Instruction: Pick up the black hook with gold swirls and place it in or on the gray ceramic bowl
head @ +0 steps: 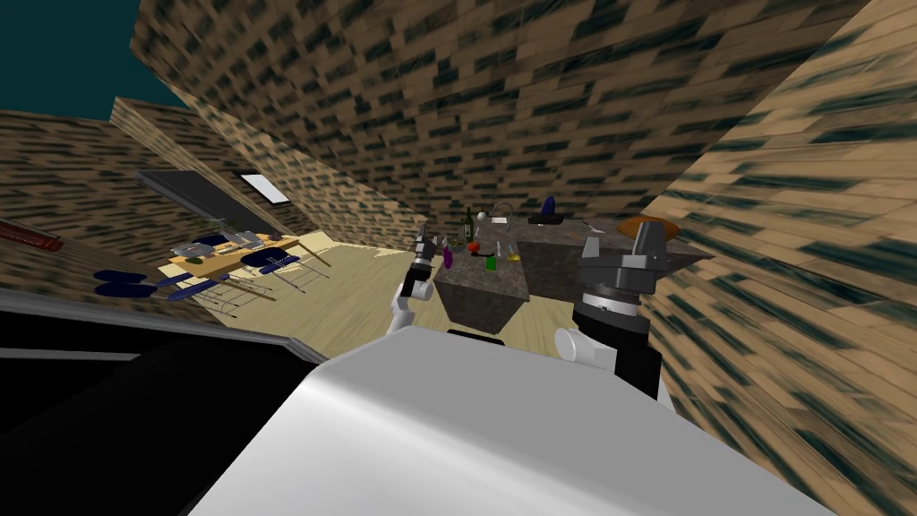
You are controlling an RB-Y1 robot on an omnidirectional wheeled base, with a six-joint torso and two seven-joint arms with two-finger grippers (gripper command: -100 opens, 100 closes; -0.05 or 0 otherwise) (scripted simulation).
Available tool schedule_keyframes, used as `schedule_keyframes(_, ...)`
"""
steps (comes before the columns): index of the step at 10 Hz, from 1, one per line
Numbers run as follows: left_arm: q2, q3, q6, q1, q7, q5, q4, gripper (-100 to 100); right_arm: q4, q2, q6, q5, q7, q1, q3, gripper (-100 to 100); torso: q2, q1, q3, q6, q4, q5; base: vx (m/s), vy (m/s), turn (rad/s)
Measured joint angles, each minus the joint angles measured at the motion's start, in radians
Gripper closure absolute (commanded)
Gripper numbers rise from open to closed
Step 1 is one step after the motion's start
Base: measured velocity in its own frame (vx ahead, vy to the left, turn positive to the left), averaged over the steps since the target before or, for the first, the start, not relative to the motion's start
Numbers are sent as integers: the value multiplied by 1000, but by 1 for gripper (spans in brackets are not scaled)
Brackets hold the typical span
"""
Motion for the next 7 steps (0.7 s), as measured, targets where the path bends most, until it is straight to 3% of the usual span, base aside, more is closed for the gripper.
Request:
schedule_keyframes(3,7,-3,46,-90,10,28,102,-100,0,0,0,0,0,0,0,0,0,0,0,0,0,0,-36,-35,34)
schedule_keyframes(7,6,-3,120,-189,17,50,186,-100,0,0,0,0,0,0,0,0,0,0,0,0,0,0,-28,-34,34)
